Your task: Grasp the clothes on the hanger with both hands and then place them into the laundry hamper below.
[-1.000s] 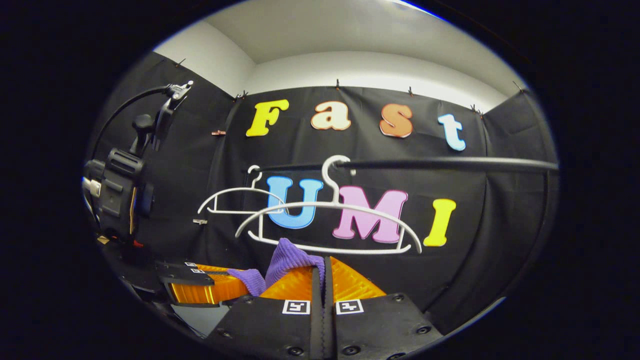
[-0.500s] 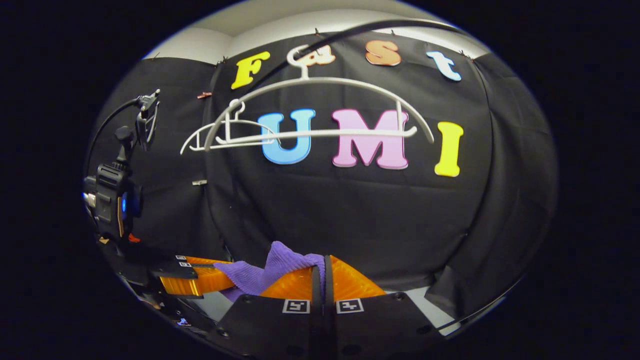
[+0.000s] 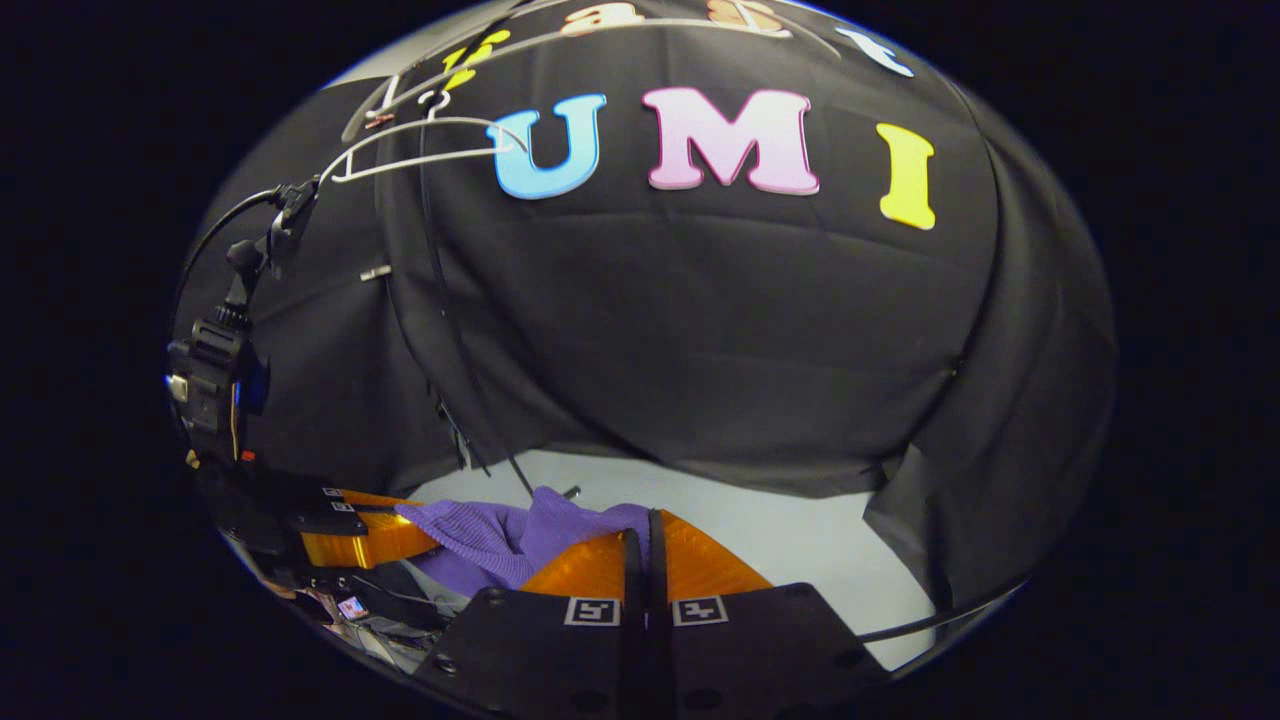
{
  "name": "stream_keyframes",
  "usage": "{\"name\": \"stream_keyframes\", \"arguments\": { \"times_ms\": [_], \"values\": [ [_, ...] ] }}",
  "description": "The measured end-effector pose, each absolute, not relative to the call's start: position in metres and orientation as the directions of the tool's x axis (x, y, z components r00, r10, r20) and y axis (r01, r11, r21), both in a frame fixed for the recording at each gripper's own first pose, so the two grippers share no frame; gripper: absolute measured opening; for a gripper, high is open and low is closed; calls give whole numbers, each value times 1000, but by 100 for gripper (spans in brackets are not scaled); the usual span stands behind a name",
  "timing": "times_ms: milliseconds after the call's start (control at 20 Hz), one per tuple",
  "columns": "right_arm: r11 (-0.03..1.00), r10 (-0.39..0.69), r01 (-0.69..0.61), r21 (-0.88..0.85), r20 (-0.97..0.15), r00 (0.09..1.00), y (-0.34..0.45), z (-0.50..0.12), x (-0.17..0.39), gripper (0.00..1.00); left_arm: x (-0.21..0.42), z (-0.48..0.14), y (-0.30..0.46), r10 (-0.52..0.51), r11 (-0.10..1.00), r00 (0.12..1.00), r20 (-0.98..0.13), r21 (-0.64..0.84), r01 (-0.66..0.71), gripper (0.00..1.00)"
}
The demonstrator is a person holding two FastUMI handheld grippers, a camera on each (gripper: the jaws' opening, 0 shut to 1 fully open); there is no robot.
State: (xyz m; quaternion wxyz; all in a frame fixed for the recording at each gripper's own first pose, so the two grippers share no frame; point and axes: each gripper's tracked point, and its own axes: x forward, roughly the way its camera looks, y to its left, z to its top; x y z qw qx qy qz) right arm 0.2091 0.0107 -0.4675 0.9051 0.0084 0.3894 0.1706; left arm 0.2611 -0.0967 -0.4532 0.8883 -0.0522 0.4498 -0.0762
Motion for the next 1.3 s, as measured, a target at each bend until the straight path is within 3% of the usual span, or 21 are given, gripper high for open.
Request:
{"name": "stream_keyframes", "arguments": {
  "times_ms": [400, 700, 750, 850, 900, 1150, 1300],
  "values": [
    [945, 275, -286, 159, -857, 435, 3, -574, 159, 5, 228, -553, -115, -120, 992, 413, -903, -121, 24, 5],
    [957, 243, -230, 177, -922, 301, -4, -608, 132, 3, 216, -574, -105, -53, 997, 323, -945, -67, -31, 6],
    [958, 235, -231, 172, -930, 281, -7, -611, 124, 35, 213, -575, -104, -57, 997, 318, -946, -73, -39, 9],
    [962, 213, -229, 149, -934, 287, -12, -608, 127, 100, 219, -584, -106, -56, 996, 317, -947, -77, -52, 68],
    [963, 208, -226, 145, -934, 291, -12, -606, 127, 99, 215, -569, -105, -49, 996, 316, -947, -70, -57, 97],
    [971, 201, -193, 140, -916, 348, -9, -574, 126, 97, 213, -545, -104, -73, 995, 357, -931, -92, -38, 95],
    [979, 186, -163, 126, -878, 442, -6, -528, 133, 96, 210, -506, -103, -103, 991, 427, -898, -131, -35, 93]
  ]
}}
